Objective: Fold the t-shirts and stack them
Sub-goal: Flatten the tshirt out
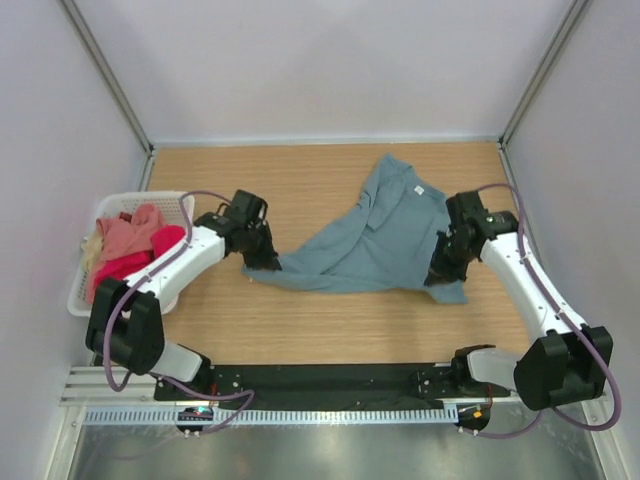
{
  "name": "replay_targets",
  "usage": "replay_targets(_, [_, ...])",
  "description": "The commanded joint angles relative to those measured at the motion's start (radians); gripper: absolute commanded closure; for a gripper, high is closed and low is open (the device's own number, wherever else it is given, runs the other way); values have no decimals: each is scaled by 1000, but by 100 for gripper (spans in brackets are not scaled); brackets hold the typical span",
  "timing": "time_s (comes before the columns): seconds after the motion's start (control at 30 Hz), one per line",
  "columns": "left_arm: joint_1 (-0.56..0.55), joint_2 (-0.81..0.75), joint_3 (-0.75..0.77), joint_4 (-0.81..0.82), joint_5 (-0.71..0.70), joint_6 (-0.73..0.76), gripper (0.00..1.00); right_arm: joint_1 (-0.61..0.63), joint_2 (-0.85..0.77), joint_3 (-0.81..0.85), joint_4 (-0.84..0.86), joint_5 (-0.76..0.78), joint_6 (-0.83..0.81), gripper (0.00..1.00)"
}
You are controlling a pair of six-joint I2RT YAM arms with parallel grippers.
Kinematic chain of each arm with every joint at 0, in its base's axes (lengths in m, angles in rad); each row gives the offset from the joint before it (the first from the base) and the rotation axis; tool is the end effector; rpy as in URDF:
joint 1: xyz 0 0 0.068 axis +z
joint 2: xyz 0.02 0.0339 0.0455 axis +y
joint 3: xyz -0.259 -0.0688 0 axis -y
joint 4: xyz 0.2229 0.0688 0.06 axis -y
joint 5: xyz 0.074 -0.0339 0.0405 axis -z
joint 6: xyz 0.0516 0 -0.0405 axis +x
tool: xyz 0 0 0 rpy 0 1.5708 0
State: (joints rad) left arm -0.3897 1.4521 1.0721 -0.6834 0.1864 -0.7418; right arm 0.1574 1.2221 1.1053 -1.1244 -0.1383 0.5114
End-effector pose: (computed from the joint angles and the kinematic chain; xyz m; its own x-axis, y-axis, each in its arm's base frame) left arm 0.2546 -0.1149 0.2347 -0.9046 -0.3462 -0.2488 -0.2096 0.8693 -0.4477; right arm 0.1968 0.0384 0.2722 -0.9125 0.3460 -0.2184 0.2835 0.9195 0.2721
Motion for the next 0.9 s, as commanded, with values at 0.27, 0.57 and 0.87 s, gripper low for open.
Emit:
replay_targets(0.27, [-216, -137, -254, 2, 7, -105, 89, 1, -142, -213, -52, 14, -16, 99])
replay_targets(0.57, [-225, -236, -304, -41, 1, -146, 44, 1, -119, -205, -29, -17, -40, 98])
replay_targets(0.87, [-227, -151, -256, -116, -61, -157, 44, 1, -133, -197, -31, -37, -50, 98])
